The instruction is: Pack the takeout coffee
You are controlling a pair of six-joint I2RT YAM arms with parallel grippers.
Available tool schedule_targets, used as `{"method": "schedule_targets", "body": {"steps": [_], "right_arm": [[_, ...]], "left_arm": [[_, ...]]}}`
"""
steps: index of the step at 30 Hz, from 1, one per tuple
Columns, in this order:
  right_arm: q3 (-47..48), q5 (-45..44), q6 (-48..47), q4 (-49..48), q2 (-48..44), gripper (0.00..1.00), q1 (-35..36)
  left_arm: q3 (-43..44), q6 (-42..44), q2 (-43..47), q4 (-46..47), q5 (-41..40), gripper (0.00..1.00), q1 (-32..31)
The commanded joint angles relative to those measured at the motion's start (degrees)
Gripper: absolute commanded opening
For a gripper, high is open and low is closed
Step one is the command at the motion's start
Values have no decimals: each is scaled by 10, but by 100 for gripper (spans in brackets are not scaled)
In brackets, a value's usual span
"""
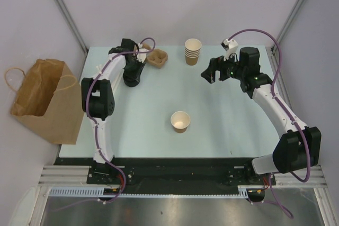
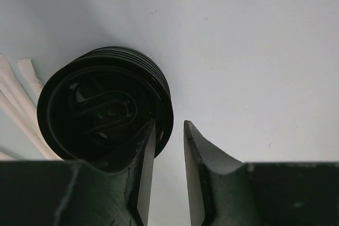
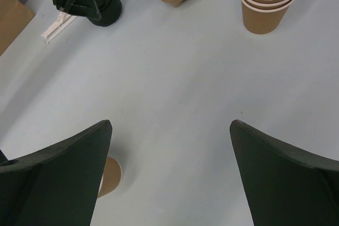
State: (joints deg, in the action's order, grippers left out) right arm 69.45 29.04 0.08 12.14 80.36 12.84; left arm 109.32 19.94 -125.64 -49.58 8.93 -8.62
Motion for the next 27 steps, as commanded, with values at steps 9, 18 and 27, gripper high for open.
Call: {"method": "schedule_targets", "body": {"steps": [9,18,27], "right_arm": [[25,11,10,-15,4,100,-7],[24,15,12,-24,7,100,-11],[24,17,16,-25,8,100,-12]], "left_arm": [[38,-9,-10,7,3,21,-2],[38,-9,-14,6,-1,22,-2],[40,-13,-2,5,7,1,-2]]}}
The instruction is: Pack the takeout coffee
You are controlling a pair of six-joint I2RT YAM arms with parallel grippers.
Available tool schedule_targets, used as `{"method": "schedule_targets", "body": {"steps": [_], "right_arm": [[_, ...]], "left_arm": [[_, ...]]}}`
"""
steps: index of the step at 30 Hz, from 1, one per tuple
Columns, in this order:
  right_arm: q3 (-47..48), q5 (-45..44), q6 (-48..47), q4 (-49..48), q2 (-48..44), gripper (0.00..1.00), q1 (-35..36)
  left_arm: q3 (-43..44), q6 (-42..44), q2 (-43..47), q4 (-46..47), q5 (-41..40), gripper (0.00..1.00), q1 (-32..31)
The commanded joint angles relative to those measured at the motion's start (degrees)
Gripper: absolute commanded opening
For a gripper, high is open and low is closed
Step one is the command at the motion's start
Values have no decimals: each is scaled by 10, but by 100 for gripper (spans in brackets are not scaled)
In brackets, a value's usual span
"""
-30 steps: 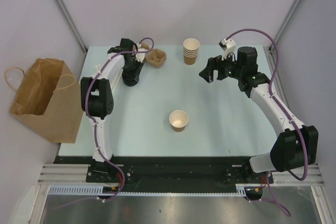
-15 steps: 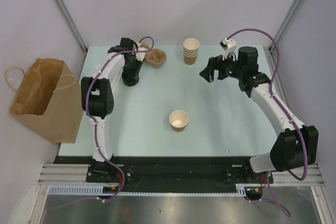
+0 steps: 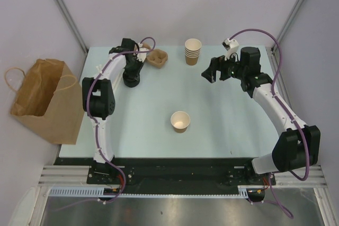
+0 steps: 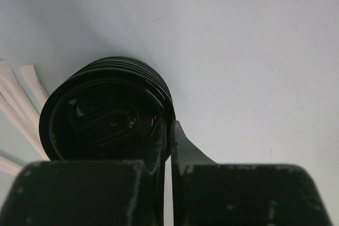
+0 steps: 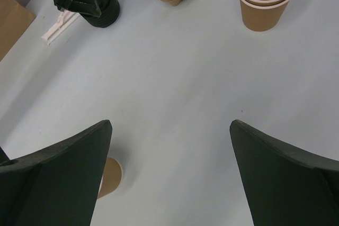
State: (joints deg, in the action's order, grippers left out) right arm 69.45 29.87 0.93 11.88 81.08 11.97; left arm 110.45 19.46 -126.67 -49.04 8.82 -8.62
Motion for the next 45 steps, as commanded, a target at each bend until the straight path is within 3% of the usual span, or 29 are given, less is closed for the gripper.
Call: {"method": "schedule_targets", "body": {"steps": [1,21,28,33,38,41,44,45], "right_arm": [[24,10,7,-24,2,100,-5],[24,23,25,-42,10,100,-4],[38,41,35,-42,16,100,-4],[59,63,84,-69,29,100,2],[97,71,145,-105,47,100,36],[124,83,156,-113,60,100,46],[135,107,188,-154,72,100,35],[137,121,206,-186,77,100,20]], "left_arm": [[28,-9,11,-1,9,0,-2],[-4,12,86,39,-29,0,-10],[-3,10,183,38,137,0,-16],[-101,17,308,113,238,0,-26],[-193,37,394,218,286,0,-59],[-184,-50,408,257,358,0,-61],[-167,-191,400,334,470,0,-53],[-172,-303,399,435,497,0,-50]]}}
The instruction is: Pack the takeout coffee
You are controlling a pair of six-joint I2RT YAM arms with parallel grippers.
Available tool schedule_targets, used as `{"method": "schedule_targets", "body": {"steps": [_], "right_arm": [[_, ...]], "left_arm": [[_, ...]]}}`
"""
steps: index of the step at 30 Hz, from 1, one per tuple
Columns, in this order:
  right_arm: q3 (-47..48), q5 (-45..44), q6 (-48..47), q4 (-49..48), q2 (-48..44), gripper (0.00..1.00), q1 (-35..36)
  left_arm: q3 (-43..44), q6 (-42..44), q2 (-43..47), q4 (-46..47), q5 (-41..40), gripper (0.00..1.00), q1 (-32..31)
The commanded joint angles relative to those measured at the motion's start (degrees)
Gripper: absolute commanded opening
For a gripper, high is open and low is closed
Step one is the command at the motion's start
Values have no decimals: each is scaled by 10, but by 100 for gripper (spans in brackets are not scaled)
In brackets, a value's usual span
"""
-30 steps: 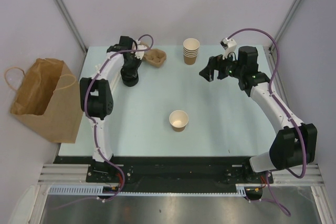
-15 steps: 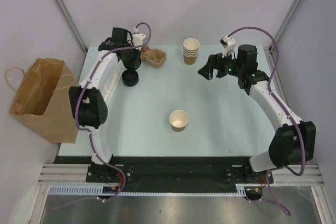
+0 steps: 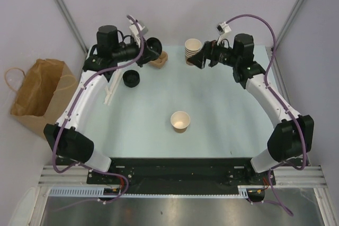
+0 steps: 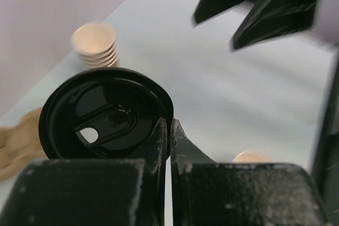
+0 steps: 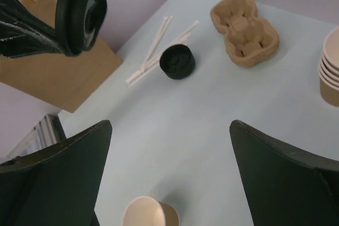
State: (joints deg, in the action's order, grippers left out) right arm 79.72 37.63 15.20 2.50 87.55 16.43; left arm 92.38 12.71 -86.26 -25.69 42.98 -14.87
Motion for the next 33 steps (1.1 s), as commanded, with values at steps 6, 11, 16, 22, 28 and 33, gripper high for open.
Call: {"method": "schedule_targets", "body": {"steps": [6,11,16,22,28,33], "right_arm": [[84,85,221,-170,71,100,-61],[109,85,266,-215,83,100,-47],[139,86,313,-253,96,99,-17],[219,76,383,-290,148,84,12],[275,97,416,-337,184,77,37],[262,124,424,-366,184,69,41]], "left_arm": [[-37,-746,-50,717,241,0,36],[21,-775,-73,734,225,0,36],[55,-800,-76,748,235,0,25],[61,-805,-62,767,253,0,4],[61,-785,-55,748,259,0,-6],[64,-775,-52,735,260,0,-9]]}}
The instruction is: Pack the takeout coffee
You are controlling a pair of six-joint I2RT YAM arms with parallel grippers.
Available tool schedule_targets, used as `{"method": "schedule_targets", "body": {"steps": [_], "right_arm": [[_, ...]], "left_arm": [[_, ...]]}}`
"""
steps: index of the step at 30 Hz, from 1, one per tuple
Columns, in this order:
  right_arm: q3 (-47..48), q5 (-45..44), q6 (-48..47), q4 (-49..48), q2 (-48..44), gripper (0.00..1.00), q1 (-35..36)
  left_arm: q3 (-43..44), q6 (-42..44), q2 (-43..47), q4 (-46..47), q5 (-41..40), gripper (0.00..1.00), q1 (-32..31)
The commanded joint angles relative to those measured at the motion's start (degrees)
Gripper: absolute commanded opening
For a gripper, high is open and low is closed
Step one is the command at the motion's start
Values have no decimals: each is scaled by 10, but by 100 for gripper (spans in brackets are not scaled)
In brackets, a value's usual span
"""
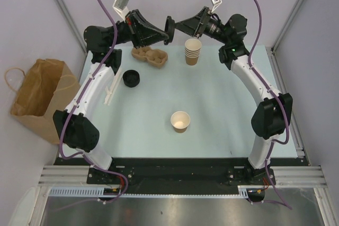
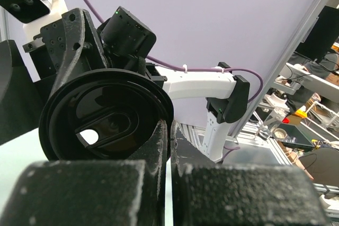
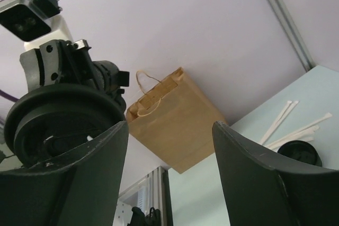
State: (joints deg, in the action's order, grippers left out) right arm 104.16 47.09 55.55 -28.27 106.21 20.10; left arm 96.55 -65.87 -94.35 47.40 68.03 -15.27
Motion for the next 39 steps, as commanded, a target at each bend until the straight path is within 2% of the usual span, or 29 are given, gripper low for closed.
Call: {"method": "schedule_targets", "body": {"steps": [1,8,16,39], "right_arm": [[15,32,19,-63,-4,68,5],[-2,43,21,-79,-18,63,6],[-33,47,18,-78,-46,64,-12],[0,60,24,-101,-47,61,23]], "left_arm": [[23,13,29,2,11,0,-5],[26,16,27,-5,11,0,-5],[40,22,18,-13,14,0,2],[50,19,15,-11,16,0,2]]}}
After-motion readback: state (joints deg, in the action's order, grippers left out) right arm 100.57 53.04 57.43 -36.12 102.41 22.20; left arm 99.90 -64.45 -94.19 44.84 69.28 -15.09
